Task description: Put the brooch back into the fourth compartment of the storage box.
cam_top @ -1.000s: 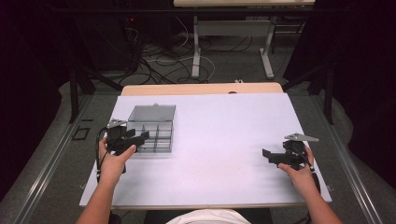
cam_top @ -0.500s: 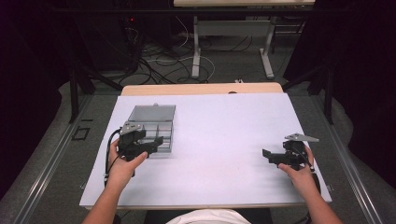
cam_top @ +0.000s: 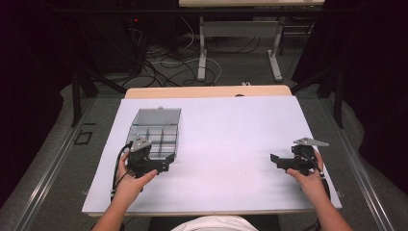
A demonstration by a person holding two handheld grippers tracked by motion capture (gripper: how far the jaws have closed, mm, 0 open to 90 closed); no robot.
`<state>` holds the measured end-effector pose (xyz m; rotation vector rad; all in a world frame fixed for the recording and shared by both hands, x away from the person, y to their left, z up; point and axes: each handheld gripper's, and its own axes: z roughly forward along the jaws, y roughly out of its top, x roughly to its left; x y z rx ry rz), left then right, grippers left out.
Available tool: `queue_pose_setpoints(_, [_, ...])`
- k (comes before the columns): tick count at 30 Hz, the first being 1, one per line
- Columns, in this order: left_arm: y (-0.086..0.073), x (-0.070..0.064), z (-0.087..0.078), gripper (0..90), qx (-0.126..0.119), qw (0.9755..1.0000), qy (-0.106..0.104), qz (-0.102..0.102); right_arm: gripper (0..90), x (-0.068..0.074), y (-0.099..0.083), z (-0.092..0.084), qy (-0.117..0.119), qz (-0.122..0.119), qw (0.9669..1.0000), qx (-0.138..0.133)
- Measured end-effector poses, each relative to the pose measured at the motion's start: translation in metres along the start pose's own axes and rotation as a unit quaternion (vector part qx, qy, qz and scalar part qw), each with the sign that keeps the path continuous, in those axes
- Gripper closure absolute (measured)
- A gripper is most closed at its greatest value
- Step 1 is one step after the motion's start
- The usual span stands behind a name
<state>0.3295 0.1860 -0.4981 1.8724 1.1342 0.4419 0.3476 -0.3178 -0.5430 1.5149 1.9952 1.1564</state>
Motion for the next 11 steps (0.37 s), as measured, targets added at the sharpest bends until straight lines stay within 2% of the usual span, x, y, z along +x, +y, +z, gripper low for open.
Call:
queue_pose_setpoints(1, [-0.002, 0.001, -0.001, 0.2, 0.001, 1.0, 0.001, 0.001, 0.9, 0.0, 0.0, 0.0, 0.0, -0.002, 1.0, -0.001])
queue_pose_setpoints(4, [-0.007, 0.004, -0.002, 0.2, -0.005, 0.9998, 0.003, -0.016, 0.9, -0.001, 0.0, 0.001, 0.001, -0.004, 1.0, 0.0])
queue_pose_setpoints(11, [-0.02, 0.008, -0.001, 0.2, -0.014, 0.9997, 0.005, -0.02, 0.9, 0.0, 0.0, 0.0, 0.002, -0.008, 1.0, -0.001])
